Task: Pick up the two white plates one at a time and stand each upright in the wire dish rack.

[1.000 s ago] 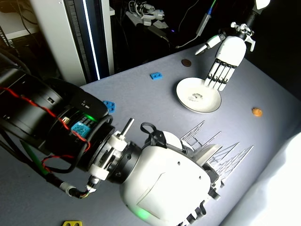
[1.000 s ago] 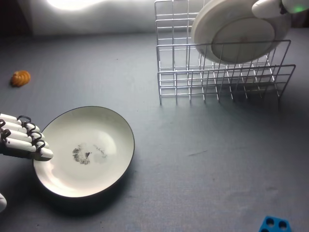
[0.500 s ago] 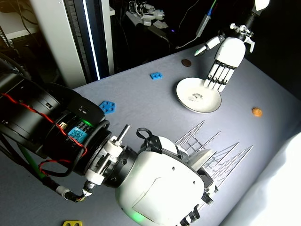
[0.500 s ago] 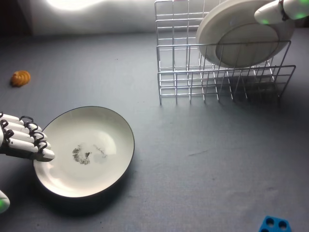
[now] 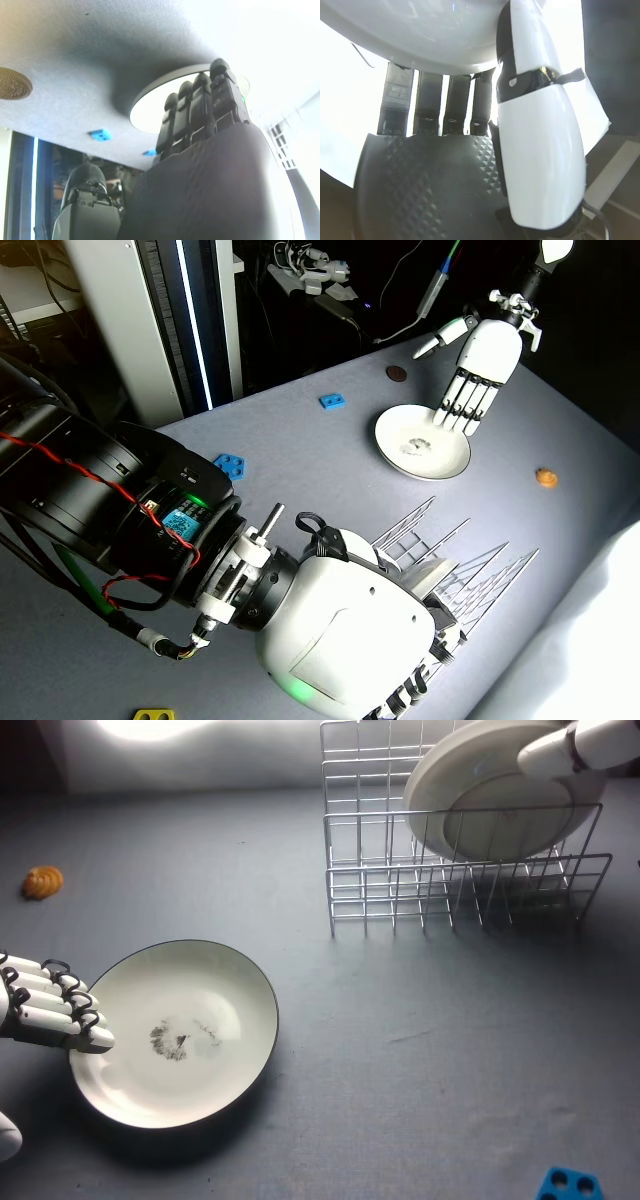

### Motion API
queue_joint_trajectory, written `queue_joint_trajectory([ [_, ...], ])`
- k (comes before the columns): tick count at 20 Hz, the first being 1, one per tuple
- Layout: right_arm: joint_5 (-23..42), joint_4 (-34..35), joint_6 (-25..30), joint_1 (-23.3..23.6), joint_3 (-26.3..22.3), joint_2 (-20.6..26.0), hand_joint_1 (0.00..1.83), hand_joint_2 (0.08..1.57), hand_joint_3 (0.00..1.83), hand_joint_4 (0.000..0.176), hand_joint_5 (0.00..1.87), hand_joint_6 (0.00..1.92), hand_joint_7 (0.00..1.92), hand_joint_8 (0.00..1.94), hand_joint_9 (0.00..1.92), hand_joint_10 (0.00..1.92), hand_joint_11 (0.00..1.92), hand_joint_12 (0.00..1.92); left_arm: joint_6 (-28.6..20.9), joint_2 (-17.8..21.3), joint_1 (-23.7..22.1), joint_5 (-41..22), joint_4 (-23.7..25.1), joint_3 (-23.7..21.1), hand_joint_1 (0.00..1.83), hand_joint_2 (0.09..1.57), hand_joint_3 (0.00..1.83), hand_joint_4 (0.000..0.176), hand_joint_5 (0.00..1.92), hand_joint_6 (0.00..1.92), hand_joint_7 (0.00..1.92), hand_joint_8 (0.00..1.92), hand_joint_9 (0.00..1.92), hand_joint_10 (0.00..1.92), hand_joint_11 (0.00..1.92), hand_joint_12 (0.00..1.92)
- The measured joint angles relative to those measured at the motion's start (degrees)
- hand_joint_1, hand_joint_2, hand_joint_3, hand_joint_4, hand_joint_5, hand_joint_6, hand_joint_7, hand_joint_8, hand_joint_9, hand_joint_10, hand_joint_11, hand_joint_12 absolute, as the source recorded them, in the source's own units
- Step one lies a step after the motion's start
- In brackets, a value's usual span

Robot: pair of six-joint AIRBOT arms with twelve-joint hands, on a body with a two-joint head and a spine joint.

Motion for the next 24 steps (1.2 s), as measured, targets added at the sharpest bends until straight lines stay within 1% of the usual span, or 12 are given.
queue_joint_trajectory([
  [1,0.0,0.0,0.0,0.0,0.0,0.0,1.17,1.19,0.0,0.029,0.82,1.27,0.86,1.15,0.96,0.12,0.47,1.15,0.0,0.0,0.0,0.0,0.0,0.0,0.0,1.07,0.0,0.0,0.07,0.0,0.07,0.0,0.03,0.0,0.0,0.0],
  [2,0.2,0.0,0.0,-0.3,0.0,0.0,1.12,1.21,0.0,0.0,0.79,1.26,0.82,0.61,0.94,0.09,0.44,1.15,0.0,0.0,0.0,0.0,0.0,0.0,0.0,1.07,0.0,0.0,0.07,0.0,0.07,0.0,0.03,0.0,0.0,0.0],
  [3,0.5,0.0,0.0,-0.4,0.0,0.0,1.09,1.24,0.0,0.0,0.74,1.33,0.83,0.33,0.9,0.07,0.36,1.19,0.0,0.0,0.0,0.0,0.0,0.0,0.0,1.07,0.0,0.0,0.07,0.0,0.06,0.0,0.02,0.0,0.0,0.0],
  [4,0.4,0.0,0.0,-0.4,0.0,0.0,1.1,1.21,0.0,0.0,0.79,1.26,0.89,0.19,0.91,0.06,0.38,1.17,0.0,0.0,0.0,0.0,0.0,0.0,0.0,1.07,0.0,0.0,0.08,0.0,0.07,0.0,0.03,0.01,0.01,0.0],
  [5,0.5,0.0,0.0,-0.4,0.0,0.0,1.1,1.22,0.0,0.0,0.77,1.29,0.89,0.11,0.89,0.04,0.34,1.21,0.0,0.0,0.0,0.0,0.0,0.0,0.0,1.06,0.0,0.0,0.07,0.0,0.07,0.0,0.04,0.01,0.01,0.01],
  [8,0.5,0.0,0.0,-0.4,0.1,0.0,1.09,1.24,0.0,0.0,0.74,1.33,0.89,0.04,0.86,0.02,0.29,1.21,0.0,0.0,-0.1,0.0,0.0,0.0,0.0,1.06,0.0,0.0,0.07,0.0,0.08,0.0,0.04,0.0,0.0,0.0],
  [9,0.5,0.0,0.0,-0.4,0.1,0.0,1.06,1.19,0.0,0.0,0.67,0.68,0.89,0.02,0.85,0.01,0.28,1.2,0.0,0.0,-0.1,0.0,0.0,0.0,0.0,1.06,0.0,0.0,0.07,0.0,0.07,0.0,0.03,0.0,0.0,0.0],
  [10,0.5,0.0,0.0,-0.4,0.1,0.0,1.06,1.16,0.0,0.0,0.73,0.34,0.88,0.01,0.83,0.01,0.28,1.16,0.0,0.0,-0.1,0.0,0.0,0.0,0.0,1.06,0.0,0.0,0.08,0.0,0.08,0.0,0.05,0.01,0.02,0.01],
  [11,0.6,0.1,0.0,-0.4,0.1,0.0,1.07,1.15,0.0,0.0,0.77,0.16,0.87,0.0,0.82,0.0,0.27,1.16,0.0,0.0,-0.1,0.0,0.0,0.0,0.0,1.06,0.0,0.0,0.1,0.01,0.1,0.01,0.06,0.01,0.02,0.01],
  [12,0.6,0.1,0.0,-0.4,0.1,0.0,1.07,1.13,0.0,0.0,0.8,0.08,0.87,0.0,0.82,0.0,0.29,1.13,0.0,0.0,-0.1,0.0,0.0,0.0,0.0,1.06,0.0,0.0,0.08,0.0,0.09,0.01,0.04,0.0,0.01,0.0],
  [20,0.2,0.1,0.1,-0.2,0.1,0.0,1.01,1.07,0.0,0.0,0.73,0.0,0.78,0.0,0.73,0.0,0.25,1.01,-0.2,0.0,-0.1,0.0,0.0,0.0,0.0,1.07,0.0,0.0,0.08,0.0,0.07,0.01,0.04,0.01,0.01,0.0],
  [24,1.3,0.1,0.3,2.6,0.0,0.4,0.98,1.09,0.0,0.0,0.71,0.0,0.76,0.0,0.72,0.0,0.22,1.03,-0.2,0.0,-0.1,0.0,0.1,0.0,0.0,1.07,0.0,0.0,0.1,0.01,0.09,0.01,0.05,0.01,0.02,0.01],
])
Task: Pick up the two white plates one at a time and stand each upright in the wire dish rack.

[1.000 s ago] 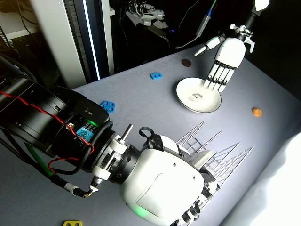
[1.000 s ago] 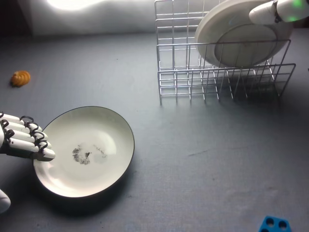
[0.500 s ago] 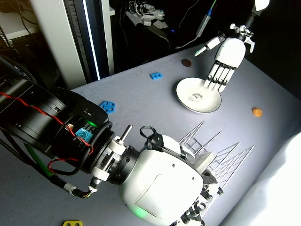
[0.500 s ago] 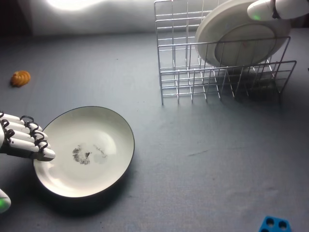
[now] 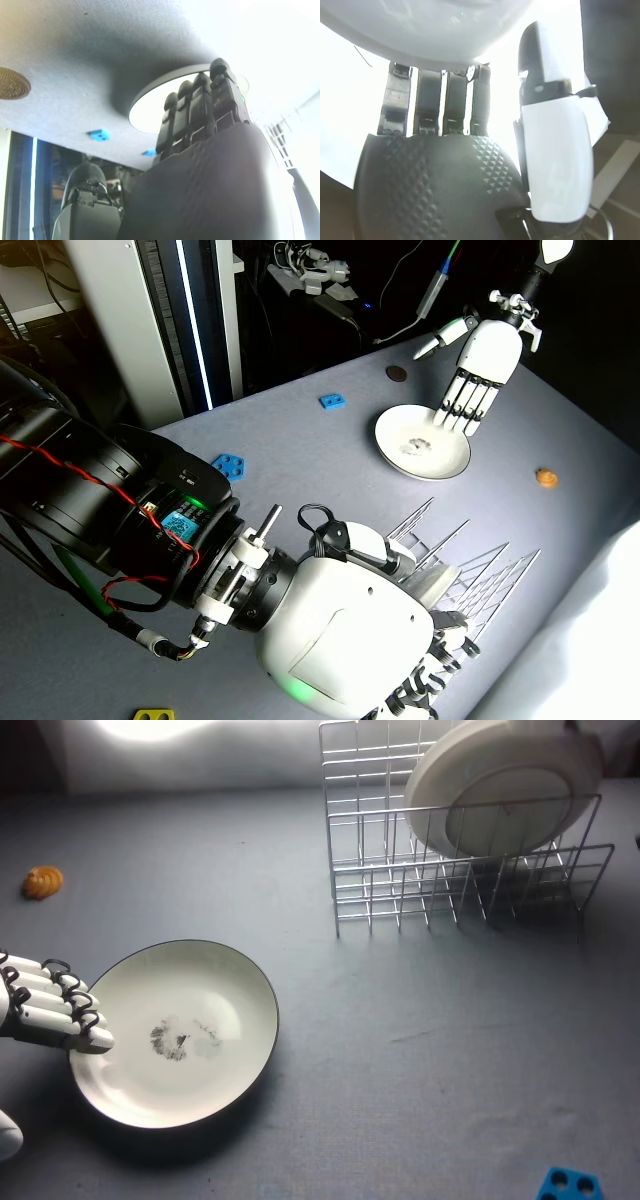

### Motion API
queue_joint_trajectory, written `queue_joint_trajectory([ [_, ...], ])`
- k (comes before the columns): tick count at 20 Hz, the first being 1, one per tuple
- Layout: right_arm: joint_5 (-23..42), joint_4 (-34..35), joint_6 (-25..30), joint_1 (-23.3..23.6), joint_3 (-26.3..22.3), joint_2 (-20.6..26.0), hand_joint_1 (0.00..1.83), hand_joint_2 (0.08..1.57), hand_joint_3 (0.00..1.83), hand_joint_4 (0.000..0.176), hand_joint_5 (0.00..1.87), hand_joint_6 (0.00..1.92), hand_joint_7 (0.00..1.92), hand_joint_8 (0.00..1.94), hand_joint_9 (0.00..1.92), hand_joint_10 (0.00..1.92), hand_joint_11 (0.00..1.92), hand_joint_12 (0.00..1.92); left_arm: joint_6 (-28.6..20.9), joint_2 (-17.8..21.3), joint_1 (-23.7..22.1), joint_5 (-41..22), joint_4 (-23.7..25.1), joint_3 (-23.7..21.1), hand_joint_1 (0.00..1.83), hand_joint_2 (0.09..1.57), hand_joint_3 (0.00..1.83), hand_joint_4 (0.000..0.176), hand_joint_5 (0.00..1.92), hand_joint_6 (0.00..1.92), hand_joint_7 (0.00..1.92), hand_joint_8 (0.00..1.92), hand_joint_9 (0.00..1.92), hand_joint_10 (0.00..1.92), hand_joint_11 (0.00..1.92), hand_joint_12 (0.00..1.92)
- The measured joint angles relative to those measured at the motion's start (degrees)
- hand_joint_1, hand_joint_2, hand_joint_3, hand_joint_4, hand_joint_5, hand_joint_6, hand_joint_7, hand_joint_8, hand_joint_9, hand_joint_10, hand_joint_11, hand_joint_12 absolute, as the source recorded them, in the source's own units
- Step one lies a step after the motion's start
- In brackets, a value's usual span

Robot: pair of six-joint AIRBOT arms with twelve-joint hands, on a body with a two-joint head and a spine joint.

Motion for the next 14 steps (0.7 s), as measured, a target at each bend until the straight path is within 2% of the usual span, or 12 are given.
queue_joint_trajectory([
  [5,0.0,0.0,0.0,1.7,-1.4,0.7,0.97,1.09,0.0,0.0,0.71,0.0,0.76,0.0,0.72,0.0,0.23,0.99,0.0,0.0,0.0,0.0,0.2,0.0,0.0,1.07,0.0,0.0,0.07,0.0,0.07,0.0,0.03,0.0,0.0,0.0],
  [7,1.2,-3.0,0.0,2.8,-2.8,1.6,1.0,1.07,0.0,0.0,0.72,0.0,0.77,0.0,0.73,0.0,0.24,1.02,0.0,-0.1,0.0,0.1,0.2,0.0,0.0,1.07,0.0,0.0,0.07,0.0,0.07,0.0,0.04,0.0,0.0,0.0],
  [10,6.7,-14.8,-1.4,4.6,-7.1,3.7,0.97,1.08,0.0,0.0,0.71,0.0,0.77,0.0,0.73,0.01,0.24,1.03,0.0,-0.1,0.1,0.2,0.2,0.0,0.0,1.07,0.0,0.0,0.09,0.01,0.09,0.01,0.05,0.0,0.01,0.0],
  [11,8.5,-16.6,-6.8,5.2,-9.4,4.0,0.96,1.09,0.0,0.0,0.71,0.0,0.77,0.0,0.72,0.0,0.21,1.05,0.0,-0.1,0.2,0.3,0.2,0.0,0.0,1.07,0.0,0.0,0.09,0.01,0.08,0.0,0.04,0.0,0.01,0.01],
  [12,9.2,-17.1,-22.9,3.9,-15.6,3.8,0.95,1.11,0.01,0.0,0.7,0.0,0.75,0.0,0.7,0.0,0.19,1.06,0.0,-0.4,0.5,0.4,-0.1,0.0,0.0,1.07,0.0,0.0,0.09,0.0,0.08,0.0,0.04,0.0,0.01,0.01],
  [14,7.9,-17.3,-28.1,3.1,-18.4,3.5,0.98,1.09,0.0,0.0,0.71,0.0,0.76,0.0,0.72,0.01,0.21,1.04,0.0,-0.4,0.9,0.4,-0.2,0.0,0.0,1.06,0.0,0.0,0.08,0.0,0.08,0.0,0.04,0.0,0.01,0.0],
])
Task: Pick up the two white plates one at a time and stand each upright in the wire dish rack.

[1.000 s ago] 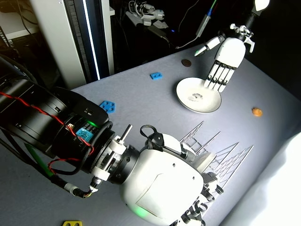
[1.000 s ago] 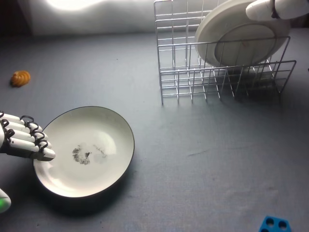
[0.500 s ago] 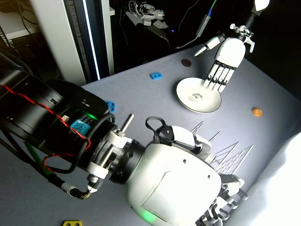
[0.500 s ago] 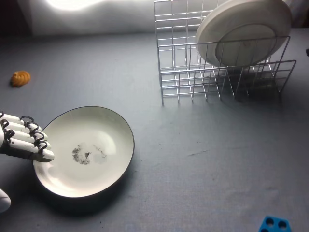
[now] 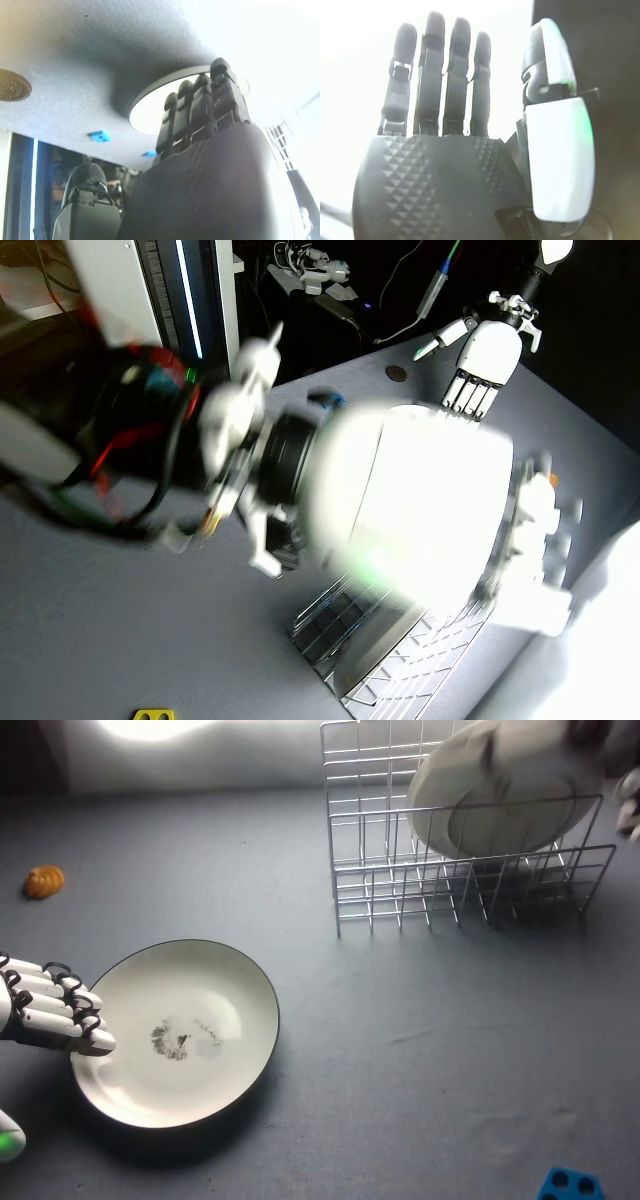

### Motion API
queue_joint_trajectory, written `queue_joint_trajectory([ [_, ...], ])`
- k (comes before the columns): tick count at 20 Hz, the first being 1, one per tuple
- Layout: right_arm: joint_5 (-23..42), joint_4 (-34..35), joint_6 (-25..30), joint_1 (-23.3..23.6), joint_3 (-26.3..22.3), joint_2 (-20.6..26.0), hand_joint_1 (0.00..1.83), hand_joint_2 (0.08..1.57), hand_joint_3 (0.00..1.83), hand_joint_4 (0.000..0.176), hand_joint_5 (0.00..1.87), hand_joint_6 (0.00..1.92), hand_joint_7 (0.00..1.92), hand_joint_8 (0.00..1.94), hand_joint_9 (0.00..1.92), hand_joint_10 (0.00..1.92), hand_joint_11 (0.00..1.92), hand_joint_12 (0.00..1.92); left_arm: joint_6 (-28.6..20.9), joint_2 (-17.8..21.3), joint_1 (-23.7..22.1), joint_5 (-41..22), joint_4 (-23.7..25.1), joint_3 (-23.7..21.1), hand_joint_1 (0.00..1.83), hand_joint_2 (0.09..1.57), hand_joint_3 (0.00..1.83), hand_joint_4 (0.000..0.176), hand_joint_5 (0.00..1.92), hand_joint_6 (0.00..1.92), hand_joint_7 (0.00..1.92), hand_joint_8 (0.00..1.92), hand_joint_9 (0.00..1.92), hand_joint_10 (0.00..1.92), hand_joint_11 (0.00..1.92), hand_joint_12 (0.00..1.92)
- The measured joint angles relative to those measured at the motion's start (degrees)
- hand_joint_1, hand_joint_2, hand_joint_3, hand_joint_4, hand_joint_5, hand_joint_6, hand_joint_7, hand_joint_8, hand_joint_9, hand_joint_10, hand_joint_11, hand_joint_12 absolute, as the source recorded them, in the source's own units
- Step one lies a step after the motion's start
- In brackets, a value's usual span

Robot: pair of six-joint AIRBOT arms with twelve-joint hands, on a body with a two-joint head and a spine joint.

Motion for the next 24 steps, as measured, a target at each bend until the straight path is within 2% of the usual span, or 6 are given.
queue_joint_trajectory([
  [2,-0.5,0.0,-8.3,-0.8,-3.4,-0.4,0.99,1.08,0.0,0.0,0.71,0.0,0.76,0.0,0.72,0.0,0.24,1.01,0.0,-0.1,0.6,0.0,-0.4,0.0,0.0,1.08,0.0,0.0,0.08,0.0,0.08,0.0,0.04,0.0,0.01,0.0],
  [5,-1.2,0.5,-16.9,-1.9,-7.7,-1.1,1.07,1.06,0.0,0.0,0.45,0.0,0.49,0.0,0.5,0.0,0.06,0.98,0.0,-0.8,1.7,1.1,-0.8,0.0,0.0,1.07,0.0,0.0,0.07,0.0,0.08,0.0,0.04,0.0,0.01,0.01],
  [6,-1.7,0.6,-19.4,-3.0,-8.8,-2.1,1.15,1.03,0.0,0.0,0.22,0.0,0.2,0.01,0.2,0.0,0.01,0.58,0.0,-0.8,2.3,1.6,-0.9,0.0,0.0,1.07,0.0,0.0,0.08,0.0,0.08,0.0,0.04,0.0,0.01,0.01],
  [7,-2.1,0.6,-19.8,-3.7,-9.1,-3.0,1.15,1.03,0.0,0.0,0.22,0.0,0.2,0.01,0.2,0.0,0.01,0.58,0.0,-0.8,3.0,1.8,-1.2,0.0,0.0,1.07,0.0,0.0,0.08,0.0,0.08,0.0,0.04,0.0,0.01,0.01],
  [11,-6.5,6.9,-24.8,-4.6,-8.7,-8.9,1.1,0.94,0.0,0.0,0.02,0.0,0.0,0.0,0.0,0.0,0.0,0.06,-0.1,-1.2,5.9,3.3,-2.3,-0.7,0.0,1.07,0.0,0.0,0.11,0.02,0.1,0.01,0.07,0.01,0.03,0.02],
  [24,-7.1,11.8,-40.3,-10.3,0.4,-25.5,1.13,0.96,0.0,0.0,0.12,0.0,0.09,0.01,0.06,0.01,0.0,0.18,-0.1,-1.2,7.6,3.4,-3.6,-1.0,0.0,1.07,0.0,0.0,0.06,0.0,0.06,0.0,0.03,0.0,0.0,0.0],
])
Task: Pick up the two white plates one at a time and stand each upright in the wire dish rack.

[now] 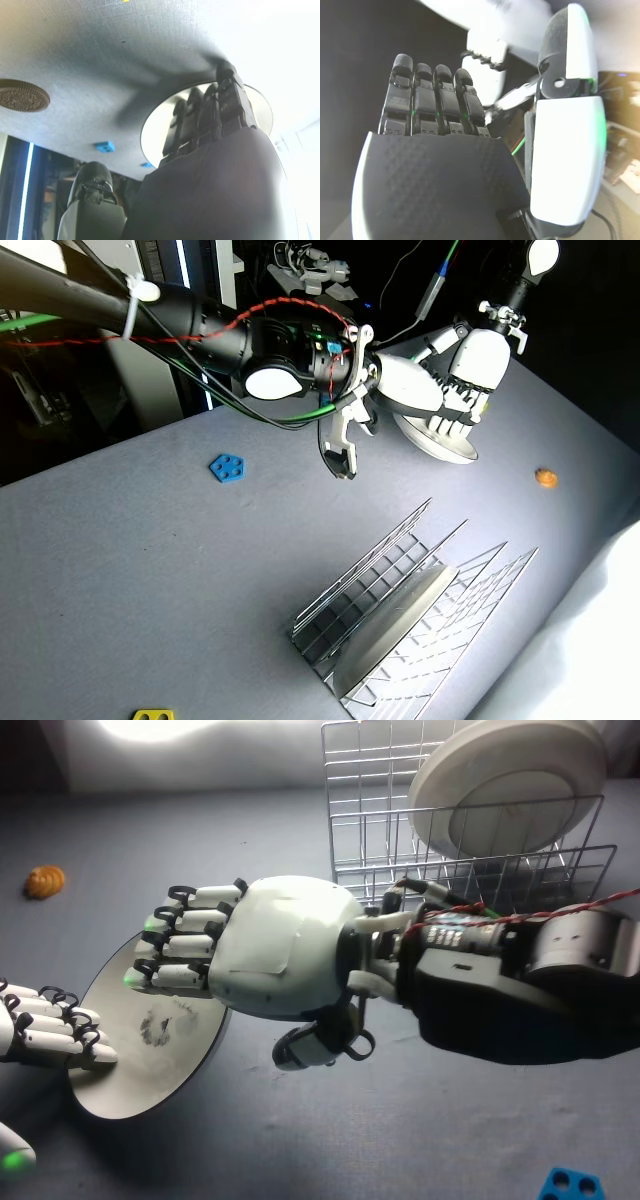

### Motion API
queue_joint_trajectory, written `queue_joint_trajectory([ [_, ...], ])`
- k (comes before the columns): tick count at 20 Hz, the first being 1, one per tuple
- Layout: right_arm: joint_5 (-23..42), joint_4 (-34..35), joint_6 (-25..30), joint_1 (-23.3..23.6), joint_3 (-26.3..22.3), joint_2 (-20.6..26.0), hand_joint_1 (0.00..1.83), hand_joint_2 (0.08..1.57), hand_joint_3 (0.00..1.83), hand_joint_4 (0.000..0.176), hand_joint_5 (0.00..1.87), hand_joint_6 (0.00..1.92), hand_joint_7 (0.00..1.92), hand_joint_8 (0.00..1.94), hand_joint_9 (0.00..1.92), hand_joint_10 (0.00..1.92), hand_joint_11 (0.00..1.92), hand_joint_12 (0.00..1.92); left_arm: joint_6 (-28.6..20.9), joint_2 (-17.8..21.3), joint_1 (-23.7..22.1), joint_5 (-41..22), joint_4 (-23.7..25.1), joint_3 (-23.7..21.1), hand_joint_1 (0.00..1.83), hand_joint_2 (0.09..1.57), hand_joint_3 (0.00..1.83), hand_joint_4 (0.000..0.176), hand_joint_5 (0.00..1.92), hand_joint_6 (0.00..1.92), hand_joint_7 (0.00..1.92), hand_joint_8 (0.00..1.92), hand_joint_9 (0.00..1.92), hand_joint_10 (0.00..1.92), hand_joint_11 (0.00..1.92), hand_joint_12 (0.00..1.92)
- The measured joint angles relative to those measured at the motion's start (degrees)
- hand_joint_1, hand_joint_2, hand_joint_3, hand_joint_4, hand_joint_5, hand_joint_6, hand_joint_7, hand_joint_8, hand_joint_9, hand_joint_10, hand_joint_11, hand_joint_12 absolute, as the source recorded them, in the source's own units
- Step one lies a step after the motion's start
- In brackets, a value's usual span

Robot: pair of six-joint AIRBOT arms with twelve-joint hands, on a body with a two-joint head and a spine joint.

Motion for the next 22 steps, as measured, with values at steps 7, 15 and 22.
queue_joint_trajectory([
  [7,1.3,0.1,-2.9,-2.1,6.4,-7.6,0.94,1.0,0.0,0.0,0.07,0.0,0.09,0.0,0.06,0.01,0.0,0.19,0.1,-0.2,0.0,-0.1,0.2,0.1,0.0,1.06,0.0,0.0,0.09,0.01,0.08,0.01,0.05,0.01,0.02,0.01],
  [15,3.8,0.3,-3.4,-3.0,10.8,-10.5,0.94,1.05,0.01,0.0,0.11,0.0,0.12,0.0,0.08,0.0,0.0,0.27,0.1,-0.3,-0.3,-0.3,0.4,0.4,0.0,1.06,0.0,0.0,0.07,0.0,0.08,0.0,0.04,0.0,0.0,0.0],
  [22,4.7,0.3,-4.1,-3.0,10.8,-10.6,0.91,1.09,0.02,0.0,0.18,0.01,0.19,0.01,0.14,0.01,0.0,0.43,0.0,-0.3,-0.3,-0.3,0.4,0.4,0.0,1.07,0.0,0.0,0.1,0.01,0.1,0.01,0.06,0.01,0.03,0.01],
])
